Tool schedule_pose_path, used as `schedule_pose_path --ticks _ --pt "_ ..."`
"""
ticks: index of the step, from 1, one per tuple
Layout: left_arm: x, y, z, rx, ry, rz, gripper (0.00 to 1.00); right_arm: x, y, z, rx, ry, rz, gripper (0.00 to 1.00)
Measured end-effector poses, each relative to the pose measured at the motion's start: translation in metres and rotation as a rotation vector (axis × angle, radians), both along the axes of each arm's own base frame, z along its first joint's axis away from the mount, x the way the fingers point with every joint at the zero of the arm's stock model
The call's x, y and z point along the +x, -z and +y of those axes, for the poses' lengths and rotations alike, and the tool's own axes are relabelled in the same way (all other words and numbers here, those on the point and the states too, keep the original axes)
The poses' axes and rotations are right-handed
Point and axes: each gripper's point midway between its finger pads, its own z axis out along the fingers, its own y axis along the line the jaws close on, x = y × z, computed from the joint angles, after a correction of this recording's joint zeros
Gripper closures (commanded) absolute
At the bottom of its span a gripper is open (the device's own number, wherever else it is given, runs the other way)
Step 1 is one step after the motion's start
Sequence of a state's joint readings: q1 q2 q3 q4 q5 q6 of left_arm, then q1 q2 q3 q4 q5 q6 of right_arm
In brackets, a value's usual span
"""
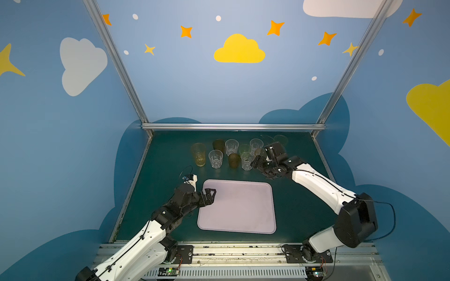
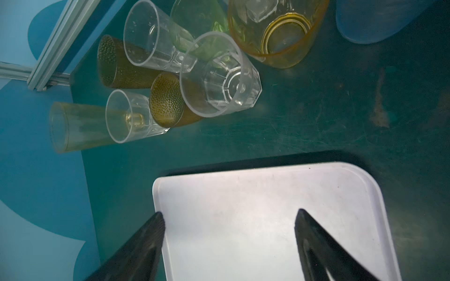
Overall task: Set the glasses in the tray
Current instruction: 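Move the right gripper over the glasses while the left gripper lifts off the tray, then close the right gripper on the rim of a clear glass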
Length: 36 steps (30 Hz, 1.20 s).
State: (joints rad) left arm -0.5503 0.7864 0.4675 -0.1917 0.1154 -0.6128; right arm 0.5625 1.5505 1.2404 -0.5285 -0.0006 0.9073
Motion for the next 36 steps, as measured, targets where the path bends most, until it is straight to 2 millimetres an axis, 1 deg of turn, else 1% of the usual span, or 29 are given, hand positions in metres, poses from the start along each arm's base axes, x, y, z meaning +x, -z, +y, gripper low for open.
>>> schedule_pose_path --ticks 2,6,7,8,11,14,15,16,17,22,23,26,27,36 --pt "0.006 -0.008 -0.009 -0.014 0.028 -0.015 0.00 0.010 0.006 0.002 -0.013 0.016 0.012 0.22" --pt "0.011 -0.012 -0.026 -0.035 0.100 -0.011 0.00 0.028 0.017 0.005 -0.028 0.047 0.032 0.32" --pt "0.011 -0.011 -0.030 -0.040 0.116 -0.007 0.00 0.032 0.018 0.005 -0.028 0.054 0.034 0.37" --pt "0.010 -0.010 -0.035 -0.047 0.140 -0.002 0.00 0.036 0.021 0.006 -0.029 0.064 0.039 0.38" --pt "0.006 -0.008 -0.045 -0.058 0.195 0.001 0.00 0.045 0.025 0.007 -0.035 0.088 0.040 0.39" --pt "0.002 -0.013 -0.054 -0.073 0.233 -0.015 0.00 0.054 0.029 0.007 -0.038 0.115 0.043 0.45" --pt "0.001 -0.014 -0.055 -0.075 0.240 -0.019 0.00 0.056 0.030 0.008 -0.039 0.123 0.043 0.50" --pt "0.000 -0.015 -0.057 -0.076 0.245 -0.023 0.00 0.058 0.032 0.008 -0.038 0.130 0.043 0.55" --pt "0.000 -0.016 -0.058 -0.076 0.252 -0.028 0.00 0.060 0.033 0.008 -0.038 0.137 0.045 0.57" --pt "-0.002 -0.017 -0.061 -0.063 0.259 -0.049 0.00 0.069 0.038 0.009 -0.046 0.159 0.041 0.61" --pt "-0.002 -0.017 -0.061 -0.061 0.258 -0.054 0.00 0.070 0.039 0.009 -0.047 0.164 0.043 0.64" --pt "-0.001 -0.018 -0.060 -0.059 0.246 -0.073 0.00 0.074 0.043 0.008 -0.050 0.176 0.047 0.77" --pt "-0.001 -0.019 -0.058 -0.058 0.240 -0.079 0.00 0.076 0.045 0.008 -0.049 0.182 0.050 0.79" --pt "0.004 -0.017 -0.051 -0.038 0.194 -0.101 0.00 0.080 0.052 0.006 -0.063 0.200 0.053 0.80"
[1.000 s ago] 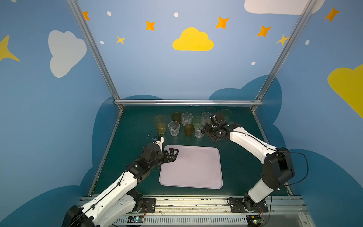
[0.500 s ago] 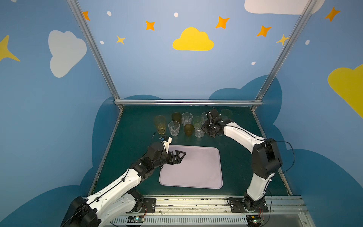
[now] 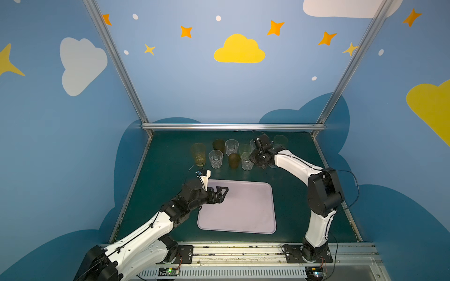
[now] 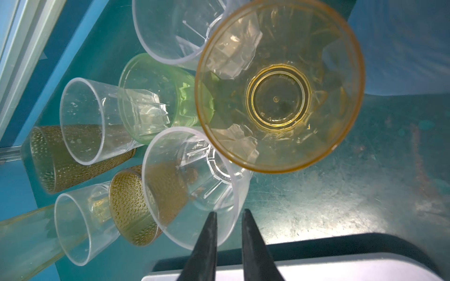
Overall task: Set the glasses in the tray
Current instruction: 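Close the right gripper on the rim of a clear glass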
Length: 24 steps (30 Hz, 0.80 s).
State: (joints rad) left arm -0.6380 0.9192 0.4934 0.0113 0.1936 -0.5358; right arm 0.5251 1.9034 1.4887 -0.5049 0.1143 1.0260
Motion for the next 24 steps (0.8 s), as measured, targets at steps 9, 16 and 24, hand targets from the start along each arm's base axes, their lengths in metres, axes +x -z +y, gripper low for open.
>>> schedule_pose_path --ticks 9,16,24 --pt "0.001 0.001 0.001 0.005 -0.008 0.000 0.00 0.004 0.012 0.002 -0.006 0.011 0.020 0.87" --pt "0.002 0.001 0.002 0.008 -0.017 0.000 0.00 0.005 0.012 0.002 -0.002 0.015 0.018 0.92" --pt "0.003 0.002 0.003 0.009 -0.027 0.001 0.00 0.002 0.017 0.003 -0.016 0.009 0.029 0.95"
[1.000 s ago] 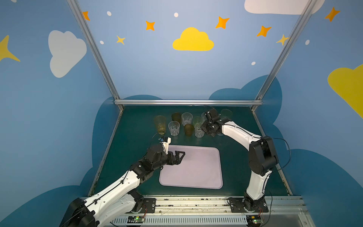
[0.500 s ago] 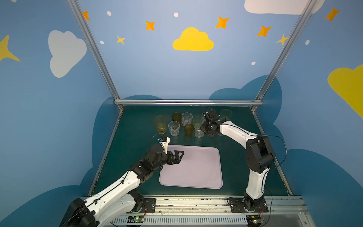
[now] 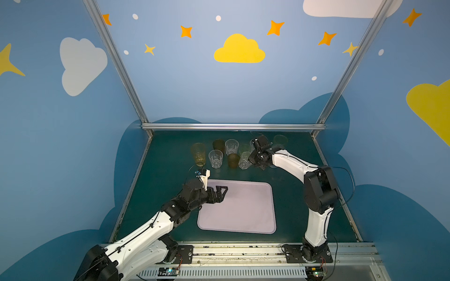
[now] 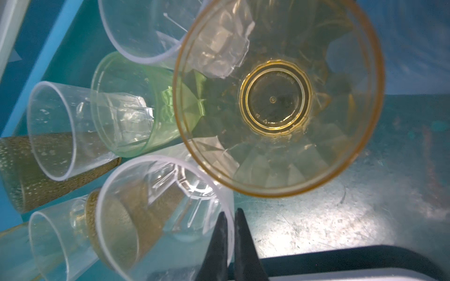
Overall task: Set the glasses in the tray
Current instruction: 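Close the right gripper on the rim of a clear glass, then lift the clear glass and carry it over the tray with the right gripper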
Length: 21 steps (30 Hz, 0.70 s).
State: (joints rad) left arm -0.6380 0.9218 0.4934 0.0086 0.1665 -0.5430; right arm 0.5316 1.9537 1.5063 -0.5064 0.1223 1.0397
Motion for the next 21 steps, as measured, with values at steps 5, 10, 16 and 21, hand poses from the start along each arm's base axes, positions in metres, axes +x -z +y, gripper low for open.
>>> schedule_pose_path --ticks 5,10,16,21 --pt "0.0001 0.0008 0.0007 -0.001 -0.006 0.006 0.00 -0.0004 -0.0002 0.0010 -0.006 -0.006 -0.004 0.97" --pt "0.0000 0.0011 0.0010 -0.003 -0.010 0.010 0.00 -0.0006 -0.0006 0.0016 -0.013 -0.010 -0.008 1.00" --pt "0.0004 0.0012 0.0015 -0.001 -0.013 0.009 0.00 -0.0033 -0.0021 0.0031 -0.044 -0.028 -0.013 1.00" --pt "0.0017 0.0014 0.0030 0.002 -0.024 0.007 0.00 -0.0067 -0.0038 0.0052 -0.072 -0.045 -0.023 1.00"
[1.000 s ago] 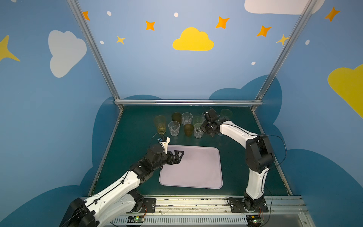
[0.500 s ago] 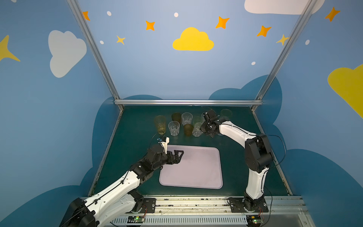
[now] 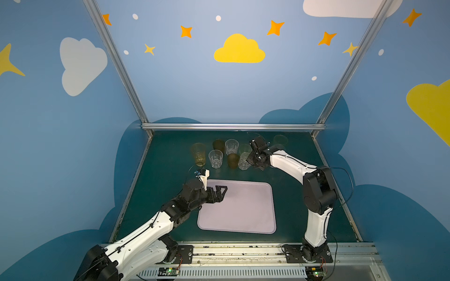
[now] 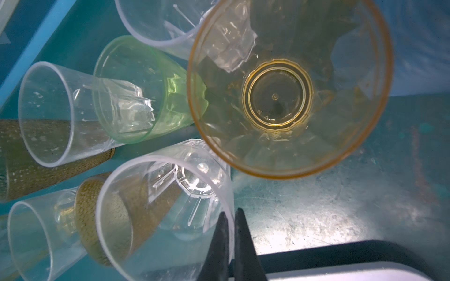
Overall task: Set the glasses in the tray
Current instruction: 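Lift the clear glass and carry it over the tray with the right gripper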
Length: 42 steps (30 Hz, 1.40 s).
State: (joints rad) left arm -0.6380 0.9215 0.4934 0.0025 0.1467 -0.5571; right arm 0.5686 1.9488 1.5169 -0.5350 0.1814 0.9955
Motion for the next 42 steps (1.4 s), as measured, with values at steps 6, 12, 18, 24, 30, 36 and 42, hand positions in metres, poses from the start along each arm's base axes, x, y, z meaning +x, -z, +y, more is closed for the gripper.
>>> schedule_pose_path --ticks 6,12,18,24,30,36,42 --pt "0.000 0.001 0.001 0.002 -0.003 0.002 0.00 -0.006 -0.013 0.001 -0.010 -0.017 -0.019 1.00" --pt "0.000 0.001 0.001 0.004 -0.003 0.004 0.00 -0.012 -0.033 0.000 -0.014 -0.031 -0.044 1.00" --pt "0.000 0.002 0.002 0.008 -0.009 0.006 0.00 -0.024 -0.055 0.004 -0.014 -0.073 -0.070 1.00" --pt "0.001 0.004 0.005 0.018 -0.024 0.010 0.00 -0.050 -0.079 -0.002 -0.022 -0.122 -0.101 1.00" --pt "-0.003 0.006 0.010 0.026 -0.040 0.039 0.00 -0.092 -0.085 -0.028 -0.043 -0.155 -0.085 1.00" --pt "-0.006 -0.003 0.012 0.012 -0.052 0.042 0.00 -0.143 -0.074 -0.056 -0.080 -0.197 -0.017 1.00" --pt "-0.006 -0.002 0.016 0.013 -0.075 0.059 0.00 -0.190 -0.064 -0.079 -0.106 -0.241 0.046 1.00"
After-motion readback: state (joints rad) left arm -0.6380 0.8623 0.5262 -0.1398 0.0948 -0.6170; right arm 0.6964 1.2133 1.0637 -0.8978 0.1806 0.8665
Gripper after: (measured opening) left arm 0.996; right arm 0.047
